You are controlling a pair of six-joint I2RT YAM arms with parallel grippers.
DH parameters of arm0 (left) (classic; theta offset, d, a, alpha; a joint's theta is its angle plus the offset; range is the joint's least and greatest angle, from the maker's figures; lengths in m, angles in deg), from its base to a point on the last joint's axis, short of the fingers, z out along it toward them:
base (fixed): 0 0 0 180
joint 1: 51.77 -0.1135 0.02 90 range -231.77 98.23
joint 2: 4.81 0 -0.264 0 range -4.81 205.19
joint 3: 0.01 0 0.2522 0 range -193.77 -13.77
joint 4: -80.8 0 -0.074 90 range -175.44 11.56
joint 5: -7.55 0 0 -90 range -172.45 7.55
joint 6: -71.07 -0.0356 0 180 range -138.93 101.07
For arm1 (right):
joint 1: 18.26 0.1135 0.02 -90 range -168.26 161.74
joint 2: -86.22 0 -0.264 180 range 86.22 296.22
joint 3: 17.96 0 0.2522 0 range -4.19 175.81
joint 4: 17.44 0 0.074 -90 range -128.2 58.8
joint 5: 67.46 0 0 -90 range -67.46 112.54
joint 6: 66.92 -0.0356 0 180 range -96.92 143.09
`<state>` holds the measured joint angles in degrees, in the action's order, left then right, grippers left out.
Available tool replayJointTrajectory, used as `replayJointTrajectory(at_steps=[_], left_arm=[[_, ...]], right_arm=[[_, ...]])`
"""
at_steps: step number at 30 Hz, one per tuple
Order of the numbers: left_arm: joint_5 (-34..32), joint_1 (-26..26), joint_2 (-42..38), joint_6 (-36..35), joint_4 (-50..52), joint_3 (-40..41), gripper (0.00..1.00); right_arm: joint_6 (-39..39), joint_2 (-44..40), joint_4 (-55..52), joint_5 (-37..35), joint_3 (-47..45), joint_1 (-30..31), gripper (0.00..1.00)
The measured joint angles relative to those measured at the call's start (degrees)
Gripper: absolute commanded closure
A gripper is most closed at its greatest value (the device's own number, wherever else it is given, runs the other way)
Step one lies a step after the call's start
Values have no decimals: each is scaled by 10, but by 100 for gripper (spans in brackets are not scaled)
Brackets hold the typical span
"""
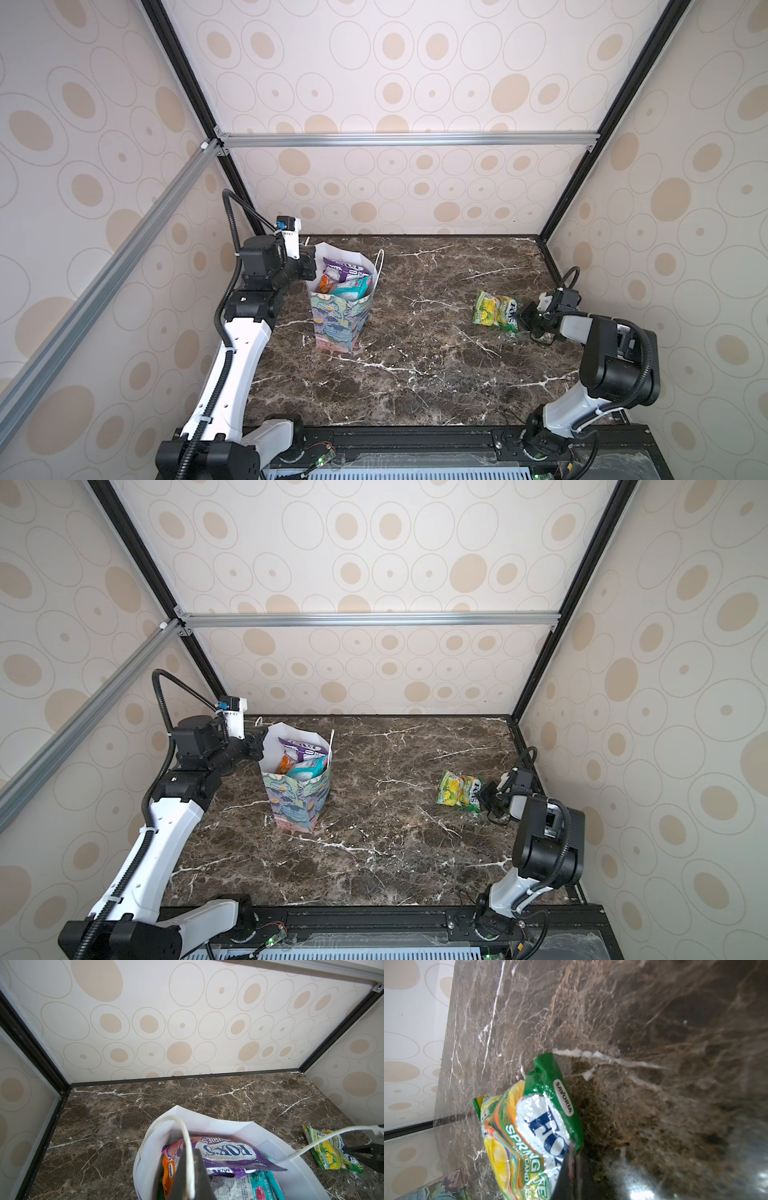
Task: Place the snacks into the paper bag
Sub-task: Pick up the snack from the middle-right of the table.
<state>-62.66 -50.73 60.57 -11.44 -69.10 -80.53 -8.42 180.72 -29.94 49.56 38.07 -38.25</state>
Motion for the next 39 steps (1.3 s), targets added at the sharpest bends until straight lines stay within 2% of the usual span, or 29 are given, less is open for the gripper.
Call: replayJointTrajectory(at_steps=[5,15,23,39], left_arm=[[0,0,0,0,0,0,99],[-4,0,0,0,0,0,99],[-4,0,0,0,0,0,99],[-9,0,0,0,0,0,100]], right_arm=[[1,-12,-16,0,3,0,100],[11,-97,-64,3,3,0,100],[4,-156,-65,44,3,4,100],[9,-266,-128,71,95,98,100]])
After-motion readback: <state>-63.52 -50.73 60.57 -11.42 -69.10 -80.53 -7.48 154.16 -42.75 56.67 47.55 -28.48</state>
